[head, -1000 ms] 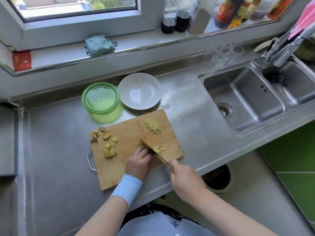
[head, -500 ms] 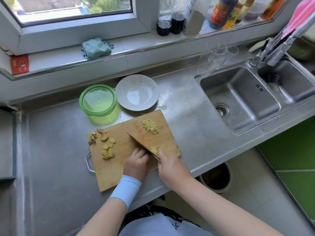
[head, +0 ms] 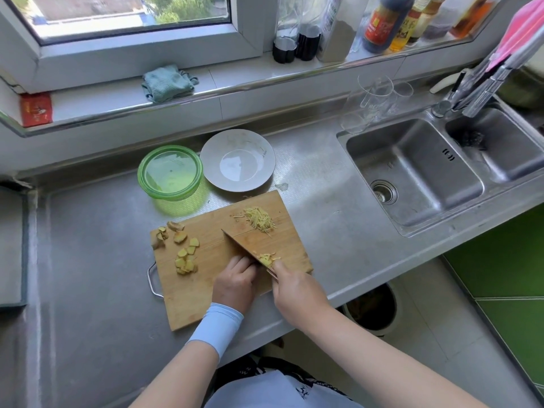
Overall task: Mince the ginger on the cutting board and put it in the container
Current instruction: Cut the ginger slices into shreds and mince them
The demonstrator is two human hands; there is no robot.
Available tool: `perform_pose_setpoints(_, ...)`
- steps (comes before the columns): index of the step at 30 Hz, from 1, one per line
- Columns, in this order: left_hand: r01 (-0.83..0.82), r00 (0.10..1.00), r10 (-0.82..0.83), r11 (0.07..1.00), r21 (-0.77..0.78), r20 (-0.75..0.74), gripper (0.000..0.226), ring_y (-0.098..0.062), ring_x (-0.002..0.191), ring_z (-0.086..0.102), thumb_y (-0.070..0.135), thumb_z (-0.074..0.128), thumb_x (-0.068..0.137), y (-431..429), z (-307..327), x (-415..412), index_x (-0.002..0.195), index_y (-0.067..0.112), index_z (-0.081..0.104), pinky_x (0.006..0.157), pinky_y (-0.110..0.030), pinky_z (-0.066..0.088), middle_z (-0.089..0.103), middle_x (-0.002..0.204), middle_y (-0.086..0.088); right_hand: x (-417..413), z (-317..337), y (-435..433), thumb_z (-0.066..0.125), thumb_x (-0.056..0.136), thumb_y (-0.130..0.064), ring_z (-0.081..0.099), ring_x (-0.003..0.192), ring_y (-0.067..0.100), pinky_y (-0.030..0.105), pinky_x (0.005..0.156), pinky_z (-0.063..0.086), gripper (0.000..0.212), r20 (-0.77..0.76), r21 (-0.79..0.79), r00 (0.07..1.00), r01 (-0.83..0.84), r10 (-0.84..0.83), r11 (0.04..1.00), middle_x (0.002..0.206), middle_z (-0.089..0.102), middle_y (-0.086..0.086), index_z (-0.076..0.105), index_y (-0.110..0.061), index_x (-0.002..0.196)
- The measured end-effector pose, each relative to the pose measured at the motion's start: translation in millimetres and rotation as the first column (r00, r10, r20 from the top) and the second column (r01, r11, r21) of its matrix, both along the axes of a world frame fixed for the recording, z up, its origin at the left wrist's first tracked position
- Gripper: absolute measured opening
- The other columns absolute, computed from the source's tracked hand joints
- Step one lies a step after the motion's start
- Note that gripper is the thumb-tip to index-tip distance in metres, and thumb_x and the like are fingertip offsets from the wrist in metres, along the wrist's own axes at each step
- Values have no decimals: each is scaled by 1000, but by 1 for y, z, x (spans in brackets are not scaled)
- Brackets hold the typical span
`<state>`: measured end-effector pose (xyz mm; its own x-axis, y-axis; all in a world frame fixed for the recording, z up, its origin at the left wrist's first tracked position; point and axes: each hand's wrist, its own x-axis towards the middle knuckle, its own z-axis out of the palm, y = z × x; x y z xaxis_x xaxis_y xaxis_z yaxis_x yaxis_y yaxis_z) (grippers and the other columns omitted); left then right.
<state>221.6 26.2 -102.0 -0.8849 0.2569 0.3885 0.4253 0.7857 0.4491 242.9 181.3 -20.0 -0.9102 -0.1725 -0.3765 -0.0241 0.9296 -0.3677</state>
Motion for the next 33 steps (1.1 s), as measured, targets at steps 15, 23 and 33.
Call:
perform_pose_setpoints(15,-12,999,13,1000,11,-39,15,-23,74,56,7,61,83,0,-2,-1,71,11,69,51,-31,48,65,78,-3,-2,1,-4,38,104,-27,62,81,39,37,60,39,15,16,-25,999,30,-30,999,89,65,15,43,-16,114)
perform_pose_setpoints(23,9,1000,-9,1000,22,14,13,-25,77,60,4,60,82,-3,-4,-2,74,9,70,54,-33,52,67,83,-5,30,4,23,39,102,-24,55,69,29,41,59,43,11,56,-36,998,43,-41,998,77,57,3,31,-27,95)
perform_pose_setpoints(33,16,999,-16,1000,17,31,12,-22,76,52,14,60,81,-6,4,-2,75,12,70,57,-29,46,64,79,-2,-3,1,-6,37,104,-27,63,82,36,42,65,51,18,10,-16,1000,22,-22,1000,92,66,14,42,-16,117)
